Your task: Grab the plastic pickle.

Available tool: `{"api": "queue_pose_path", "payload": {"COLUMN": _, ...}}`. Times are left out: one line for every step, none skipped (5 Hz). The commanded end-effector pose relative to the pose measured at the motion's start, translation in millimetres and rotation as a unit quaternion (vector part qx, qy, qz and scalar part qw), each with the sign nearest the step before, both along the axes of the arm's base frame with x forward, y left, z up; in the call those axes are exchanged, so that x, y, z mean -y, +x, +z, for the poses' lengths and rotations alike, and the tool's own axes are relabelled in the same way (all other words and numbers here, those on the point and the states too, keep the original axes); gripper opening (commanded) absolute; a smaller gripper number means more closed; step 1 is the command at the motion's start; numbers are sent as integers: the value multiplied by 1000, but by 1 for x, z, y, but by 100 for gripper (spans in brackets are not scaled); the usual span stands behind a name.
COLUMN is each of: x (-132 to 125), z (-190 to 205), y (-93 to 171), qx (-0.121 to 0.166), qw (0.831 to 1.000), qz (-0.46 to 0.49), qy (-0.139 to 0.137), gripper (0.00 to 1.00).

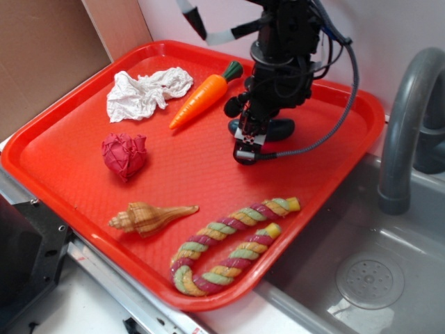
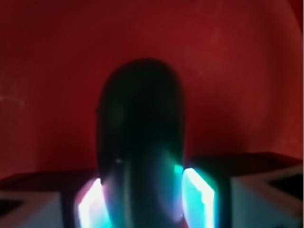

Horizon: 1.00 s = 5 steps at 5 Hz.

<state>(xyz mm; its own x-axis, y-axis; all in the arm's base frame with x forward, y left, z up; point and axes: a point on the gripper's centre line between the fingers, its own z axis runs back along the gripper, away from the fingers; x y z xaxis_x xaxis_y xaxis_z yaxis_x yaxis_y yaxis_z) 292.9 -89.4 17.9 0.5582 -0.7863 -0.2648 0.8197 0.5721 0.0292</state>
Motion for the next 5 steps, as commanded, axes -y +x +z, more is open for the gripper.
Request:
{"api": "queue_pose_path", "payload": {"x": -22, "z": 92, "y": -30, "qx": 128, "qw": 973, "qz": 190, "qy": 11, "gripper": 0}}
{"api": "queue_pose_path", "payload": {"x": -32, "z": 130, "y": -51, "qx": 149, "qw": 939, "qz": 310, "qy": 24, "gripper": 0}}
{"api": "queue_pose_path", "payload": {"x": -38, "z": 171, "y": -71, "qx": 147, "qw": 907, "qz": 393, "qy": 22, "gripper": 0}}
{"api": "queue_pose_path", "payload": {"x": -39, "z": 190, "y": -82, "qx": 168, "qw": 888, "qz": 428, "qy": 10, "gripper": 0}}
{"api": "queue_pose_path", "payload": {"x": -45, "z": 188, "y": -79, "qx": 164, "qw": 871, "qz": 464, "qy": -19, "gripper": 0}}
